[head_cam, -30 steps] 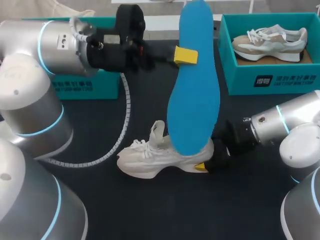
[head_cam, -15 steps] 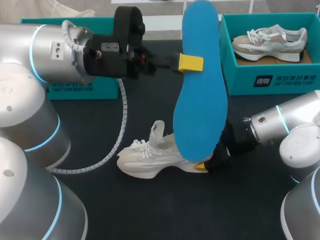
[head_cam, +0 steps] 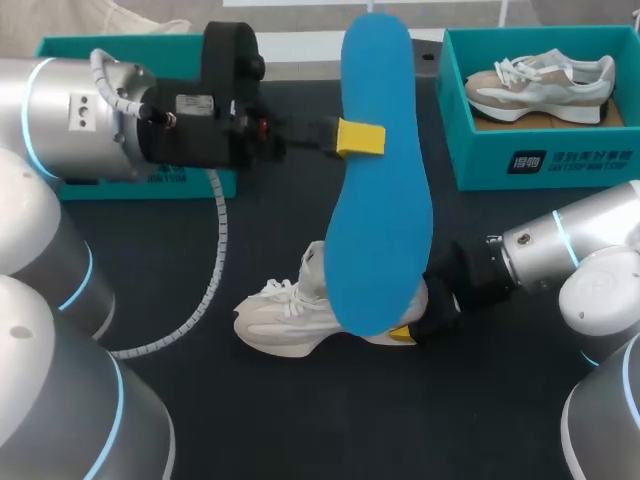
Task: Take the shoe out of the shoebox, open the shoe tongue, remove and reinsert the insole, then place the shoe into the shoebox
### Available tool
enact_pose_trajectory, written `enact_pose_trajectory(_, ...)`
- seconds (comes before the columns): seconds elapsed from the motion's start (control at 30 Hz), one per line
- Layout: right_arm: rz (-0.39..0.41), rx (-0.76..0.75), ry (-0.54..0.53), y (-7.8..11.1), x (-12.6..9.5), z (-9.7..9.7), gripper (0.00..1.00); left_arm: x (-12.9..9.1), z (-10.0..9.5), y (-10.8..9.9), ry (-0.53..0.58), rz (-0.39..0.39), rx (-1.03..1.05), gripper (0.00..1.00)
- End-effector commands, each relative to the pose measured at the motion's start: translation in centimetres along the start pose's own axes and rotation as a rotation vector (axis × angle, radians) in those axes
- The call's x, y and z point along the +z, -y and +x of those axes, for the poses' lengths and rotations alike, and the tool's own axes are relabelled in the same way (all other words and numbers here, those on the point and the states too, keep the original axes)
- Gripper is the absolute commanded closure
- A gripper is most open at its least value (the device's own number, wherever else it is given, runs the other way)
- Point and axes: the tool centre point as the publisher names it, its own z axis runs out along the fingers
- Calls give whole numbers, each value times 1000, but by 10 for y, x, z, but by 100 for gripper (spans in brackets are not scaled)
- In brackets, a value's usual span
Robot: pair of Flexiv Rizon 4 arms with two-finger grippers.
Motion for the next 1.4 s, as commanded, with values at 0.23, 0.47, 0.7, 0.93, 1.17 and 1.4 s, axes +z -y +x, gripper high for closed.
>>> enact_pose_trajectory(0.23,4,1,1,0,1,1,100,6,6,-2,10,79,0,100)
enact_pose_trajectory(0.47,4,1,1,0,1,1,100,3,-5,3,-5,63,-37,100)
enact_pose_trajectory(0.7,4,1,1,0,1,1,100,-2,-15,11,-5,46,-43,100)
enact_pose_trajectory(0.93,4,1,1,0,1,1,100,-2,-26,19,-9,23,-45,100)
enact_pose_trajectory(1.17,4,1,1,0,1,1,100,-1,-27,18,-11,40,-56,100)
enact_pose_trajectory(1.4,4,1,1,0,1,1,0,-1,-27,18,-11,40,-56,100)
